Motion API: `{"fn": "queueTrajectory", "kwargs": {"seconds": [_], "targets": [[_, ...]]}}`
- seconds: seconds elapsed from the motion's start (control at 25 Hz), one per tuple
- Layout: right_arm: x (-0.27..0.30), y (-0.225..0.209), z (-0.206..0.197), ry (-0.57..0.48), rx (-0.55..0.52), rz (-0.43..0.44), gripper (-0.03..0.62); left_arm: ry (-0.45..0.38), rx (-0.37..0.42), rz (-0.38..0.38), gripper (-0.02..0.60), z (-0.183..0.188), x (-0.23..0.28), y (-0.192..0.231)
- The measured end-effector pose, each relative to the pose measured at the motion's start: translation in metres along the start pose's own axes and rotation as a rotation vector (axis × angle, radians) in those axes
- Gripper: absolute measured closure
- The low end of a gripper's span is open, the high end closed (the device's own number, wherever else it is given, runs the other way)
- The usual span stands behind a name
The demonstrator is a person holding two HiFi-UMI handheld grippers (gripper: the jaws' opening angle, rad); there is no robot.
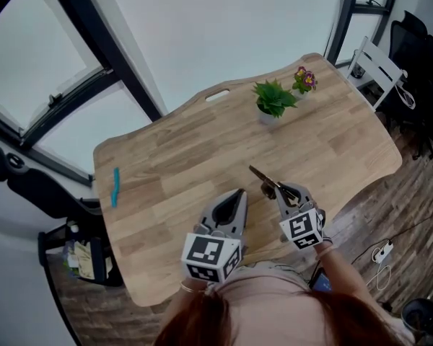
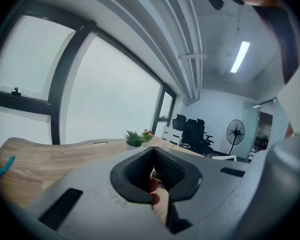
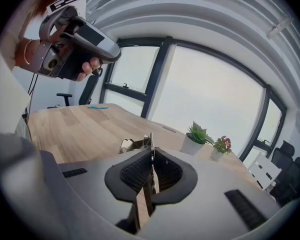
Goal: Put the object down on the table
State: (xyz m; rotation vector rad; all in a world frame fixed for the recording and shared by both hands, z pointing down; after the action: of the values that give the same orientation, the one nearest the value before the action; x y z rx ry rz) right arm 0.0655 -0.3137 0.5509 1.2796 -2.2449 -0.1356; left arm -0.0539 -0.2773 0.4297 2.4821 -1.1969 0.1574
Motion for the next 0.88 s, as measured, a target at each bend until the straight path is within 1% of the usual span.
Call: {"fn": "queueTrajectory", "kwargs": {"seconds": [0.44, 0.88], "targets": [[0.023, 0.013, -0.027, 0.067, -0.050, 0.027, 0.586, 0.015, -0.015, 0.019, 0.580, -0.006, -0.004, 0.018], [0.040, 0.020, -0.049, 0.107, -0.087, 0.037, 0.586, 0.037, -0.021, 0.024, 0.580, -0.011, -0.006, 0.023]]}}
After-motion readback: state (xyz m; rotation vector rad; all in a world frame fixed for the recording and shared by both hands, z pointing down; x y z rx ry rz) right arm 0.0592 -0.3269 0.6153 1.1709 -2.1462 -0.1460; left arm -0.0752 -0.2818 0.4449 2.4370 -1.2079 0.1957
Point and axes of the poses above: the fingertips, and each gripper's own axes: x forward along the fingers, y to its left, z out of its top, the point moved 2 cm from there along -x, backward along the fingers, and after that the axes turned 6 degrees about -z, right-handed, at the moved point
